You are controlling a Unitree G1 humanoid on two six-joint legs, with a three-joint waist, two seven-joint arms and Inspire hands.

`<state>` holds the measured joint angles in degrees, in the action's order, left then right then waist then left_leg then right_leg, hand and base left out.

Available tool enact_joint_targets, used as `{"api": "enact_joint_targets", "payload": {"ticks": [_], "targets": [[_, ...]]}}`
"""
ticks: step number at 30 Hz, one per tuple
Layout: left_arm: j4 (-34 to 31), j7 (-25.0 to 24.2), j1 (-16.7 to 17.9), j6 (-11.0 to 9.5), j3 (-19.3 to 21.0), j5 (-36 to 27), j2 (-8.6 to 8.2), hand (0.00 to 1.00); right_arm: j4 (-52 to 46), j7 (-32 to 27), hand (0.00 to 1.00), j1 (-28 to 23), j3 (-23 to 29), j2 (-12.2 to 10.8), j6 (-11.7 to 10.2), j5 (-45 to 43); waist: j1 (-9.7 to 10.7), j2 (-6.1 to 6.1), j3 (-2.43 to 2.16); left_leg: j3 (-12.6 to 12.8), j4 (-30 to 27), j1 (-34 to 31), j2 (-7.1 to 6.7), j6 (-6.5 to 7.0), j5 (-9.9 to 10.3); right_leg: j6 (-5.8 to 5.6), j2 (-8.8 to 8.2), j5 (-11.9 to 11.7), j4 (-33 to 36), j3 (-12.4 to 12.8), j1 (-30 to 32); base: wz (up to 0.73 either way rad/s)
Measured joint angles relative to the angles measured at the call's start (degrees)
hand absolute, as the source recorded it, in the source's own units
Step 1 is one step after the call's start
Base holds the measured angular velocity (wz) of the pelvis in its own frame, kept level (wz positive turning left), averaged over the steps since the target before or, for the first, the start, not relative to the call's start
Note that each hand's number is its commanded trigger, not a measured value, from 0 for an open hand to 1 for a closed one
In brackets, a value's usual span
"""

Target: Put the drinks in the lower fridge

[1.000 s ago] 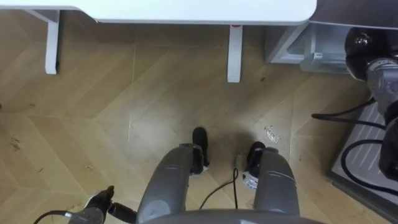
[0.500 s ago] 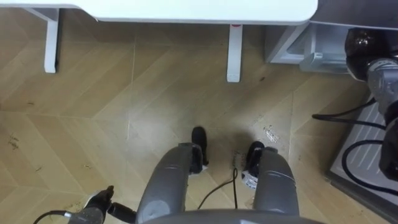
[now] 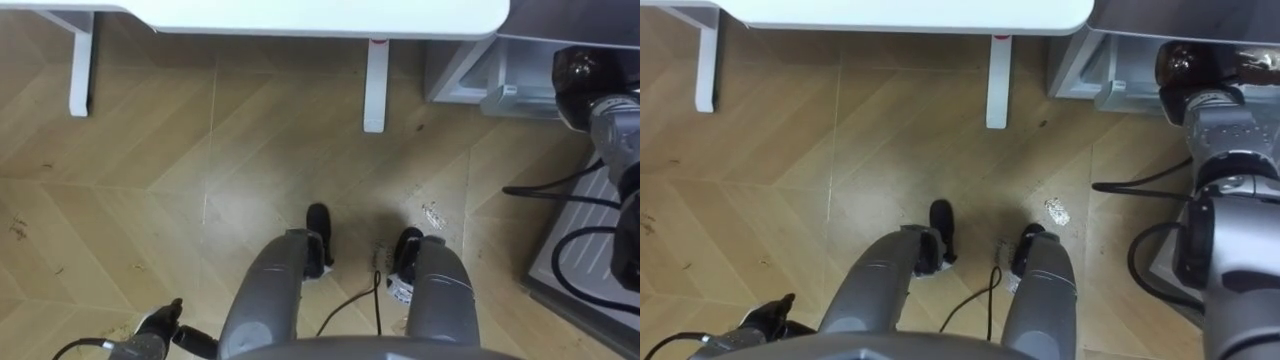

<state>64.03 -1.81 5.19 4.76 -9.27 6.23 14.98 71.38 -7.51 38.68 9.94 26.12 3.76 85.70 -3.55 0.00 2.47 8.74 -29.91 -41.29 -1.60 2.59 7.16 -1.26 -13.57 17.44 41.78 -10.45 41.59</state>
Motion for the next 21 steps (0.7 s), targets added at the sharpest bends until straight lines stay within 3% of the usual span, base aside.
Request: {"api": "enact_joint_targets", "payload": {"ticks": [7,8,9,21], "targets": [[0.0,0.1,0.0,0.0,0.0,-1.1,0.01,0.0,0.0,0.0,0.0,0.0,-0.3,0.0,0.0,0.1,0.0,0.02,-0.01,0.0,-0.1,0.0,0.0,0.0,0.0,0.0,0.0,0.0,0.0,0.0,0.0,0.0],[0.0,0.1,0.0,0.0,0.0,-1.2,0.0,0.0,0.0,0.0,0.73,0.0,-0.3,0.0,0.0,0.0,0.0,0.02,-0.01,0.0,-0.1,0.0,0.01,0.0,0.0,0.0,0.01,0.0,0.0,0.0,0.0,0.0],[0.0,0.1,0.0,0.0,0.0,-1.2,0.0,0.0,0.0,0.0,1.0,0.0,-0.3,0.0,0.0,0.0,0.0,0.02,-0.01,0.0,-0.1,0.0,0.0,0.0,0.0,0.0,0.01,0.0,0.1,0.0,0.0,0.0],[0.0,0.1,0.0,0.1,-0.2,-1.2,0.0,0.0,0.1,0.0,1.0,-0.2,-1.8,0.4,0.0,0.1,-0.2,0.14,-0.08,0.0,-0.1,0.0,0.02,0.0,0.0,0.0,0.1,0.0,0.1,0.0,0.0,0.0]]}}
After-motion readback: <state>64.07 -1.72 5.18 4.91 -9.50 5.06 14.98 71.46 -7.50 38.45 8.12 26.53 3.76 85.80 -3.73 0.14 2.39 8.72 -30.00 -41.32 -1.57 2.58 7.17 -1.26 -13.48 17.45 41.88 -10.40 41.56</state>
